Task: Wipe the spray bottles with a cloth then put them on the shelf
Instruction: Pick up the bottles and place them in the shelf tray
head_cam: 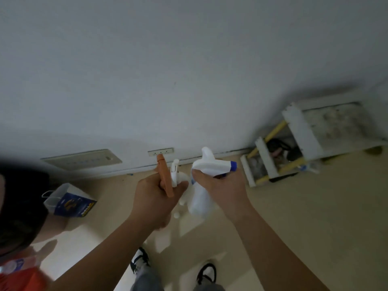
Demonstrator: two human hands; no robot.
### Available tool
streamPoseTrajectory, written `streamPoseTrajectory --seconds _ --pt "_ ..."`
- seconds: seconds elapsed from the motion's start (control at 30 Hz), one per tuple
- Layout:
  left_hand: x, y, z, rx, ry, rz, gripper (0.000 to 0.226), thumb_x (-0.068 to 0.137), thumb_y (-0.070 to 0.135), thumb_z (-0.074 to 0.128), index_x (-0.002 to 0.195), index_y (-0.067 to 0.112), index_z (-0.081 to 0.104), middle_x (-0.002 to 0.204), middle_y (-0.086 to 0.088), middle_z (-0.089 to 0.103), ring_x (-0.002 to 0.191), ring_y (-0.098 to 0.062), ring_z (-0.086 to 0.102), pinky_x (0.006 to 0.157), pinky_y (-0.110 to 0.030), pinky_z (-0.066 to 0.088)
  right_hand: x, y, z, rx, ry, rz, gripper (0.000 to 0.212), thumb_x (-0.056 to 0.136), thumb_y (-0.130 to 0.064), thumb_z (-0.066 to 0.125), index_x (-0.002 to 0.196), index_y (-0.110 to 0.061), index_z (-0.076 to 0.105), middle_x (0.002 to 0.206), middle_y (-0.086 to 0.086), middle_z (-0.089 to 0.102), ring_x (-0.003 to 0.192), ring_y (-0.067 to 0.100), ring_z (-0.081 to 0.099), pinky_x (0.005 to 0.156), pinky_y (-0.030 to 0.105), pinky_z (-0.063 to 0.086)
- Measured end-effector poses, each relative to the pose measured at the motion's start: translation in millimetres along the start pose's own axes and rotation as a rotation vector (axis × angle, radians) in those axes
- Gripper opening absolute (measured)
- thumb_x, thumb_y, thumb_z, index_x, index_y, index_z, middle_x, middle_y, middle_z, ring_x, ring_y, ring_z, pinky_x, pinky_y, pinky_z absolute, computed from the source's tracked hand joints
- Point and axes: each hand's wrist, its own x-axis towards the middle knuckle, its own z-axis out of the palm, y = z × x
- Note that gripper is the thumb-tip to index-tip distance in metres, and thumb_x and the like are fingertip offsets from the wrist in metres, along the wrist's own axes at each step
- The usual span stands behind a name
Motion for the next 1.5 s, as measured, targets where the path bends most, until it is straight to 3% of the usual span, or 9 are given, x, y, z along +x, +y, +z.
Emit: streamPoseTrajectory --seconds 0.2,0.43,0.6,0.7,0.9,1.07,1.23,1.4,1.5 --pt "-28.3 136.5 44.4 0.027 -0.104 0.107 0.034 0.081 0.049 0.08 0.063 0.031 0.058 0.06 0.017 0.06 0.058 0.004 0.058 0.051 -0.011 0.038 -32.3 -62.8 -123.1 -0.001 0.169 -0.034 0.026 0.075 -0.029 0.093 0.087 -0.033 0.07 0.077 -0.022 0.074 0.08 -0.008 0.07 0.072 0.017 0.055" --pt "-9.9 222.1 113.7 -0.075 -0.268 0.192 0.025 0.082 0.046 0.081 0.076 0.028 0.064 0.066 0.011 0.065 0.064 0.006 0.063 0.049 -0.01 0.044 -17.5 -85.4 -225.9 0.023 0.325 -0.043 0.031 0.079 -0.018 0.09 0.09 -0.034 0.067 0.078 -0.017 0.071 0.082 0.002 0.07 0.063 0.017 0.053" --pt "15.0 288.7 178.9 -0.123 -0.331 0.217 0.023 0.082 0.047 0.08 0.08 0.031 0.064 0.067 0.021 0.06 0.057 0.007 0.06 0.05 -0.004 0.043 14.3 -101.2 -302.4 -0.006 0.462 -0.035 0.025 0.076 -0.02 0.092 0.081 -0.027 0.068 0.076 -0.005 0.073 0.083 0.015 0.074 0.072 0.041 0.062" --pt "33.4 338.6 226.3 -0.186 -0.343 0.189 0.026 0.082 0.049 0.079 0.096 0.029 0.067 0.073 0.023 0.063 0.065 0.011 0.06 0.053 -0.004 0.043 47.5 -109.6 -361.0 0.027 0.502 -0.055 0.029 0.077 -0.02 0.092 0.082 -0.03 0.065 0.081 -0.007 0.071 0.081 0.01 0.07 0.068 0.034 0.059" --pt "85.9 428.1 341.2 -0.374 -0.253 0.019 0.038 0.08 0.051 0.081 0.102 0.022 0.069 0.08 0.011 0.074 0.075 -0.005 0.071 0.075 -0.029 0.062 153.5 -88.9 -481.8 -0.037 0.414 -0.079 0.03 0.08 -0.02 0.09 0.085 -0.034 0.064 0.081 -0.01 0.07 0.074 0.0 0.065 0.062 0.024 0.053" --pt "124.1 454.2 410.3 -0.402 -0.177 -0.094 0.035 0.085 0.046 0.079 0.106 0.018 0.071 0.096 0.004 0.076 0.09 -0.015 0.073 0.087 -0.043 0.062 226.7 -56.9 -530.8 -0.154 0.275 -0.054 0.025 0.081 -0.029 0.089 0.088 -0.039 0.068 0.088 -0.003 0.074 0.087 0.017 0.072 0.081 0.045 0.061" --pt "152.5 443.7 440.2 -0.33 -0.1 -0.162 0.031 0.088 0.048 0.075 0.102 0.021 0.069 0.094 0.007 0.072 0.088 -0.014 0.069 0.082 -0.034 0.058 279.4 -39.4 -538.6 -0.133 0.132 -0.075 0.03 0.086 -0.02 0.085 0.095 -0.037 0.062 0.093 -0.011 0.067 0.085 0.0 0.062 0.066 0.009 0.048" --pt "171.7 435.4 449.6 -0.337 -0.01 -0.167 0.033 0.09 0.047 0.073 0.106 0.019 0.071 0.092 0.009 0.072 0.083 -0.008 0.067 0.067 -0.018 0.05 322.8 -18.4 -527.2 -0.21 0.073 -0.124 0.035 0.081 -0.032 0.088 0.107 -0.031 0.065 0.1 -0.01 0.07 0.095 0.008 0.068 0.079 0.028 0.056" --pt "176.5 431.4 452.9 -0.371 0.01 -0.144 0.022 0.092 0.043 0.071 0.107 0.027 0.069 0.096 0.008 0.072 0.089 -0.012 0.069 0.073 -0.023 0.054 331.3 -7.8 -522.1 -0.291 0.054 -0.194 0.054 0.077 -0.058 0.084 0.112 -0.022 0.064 0.103 -0.001 0.07 0.098 0.016 0.07 0.09 0.045 0.06"
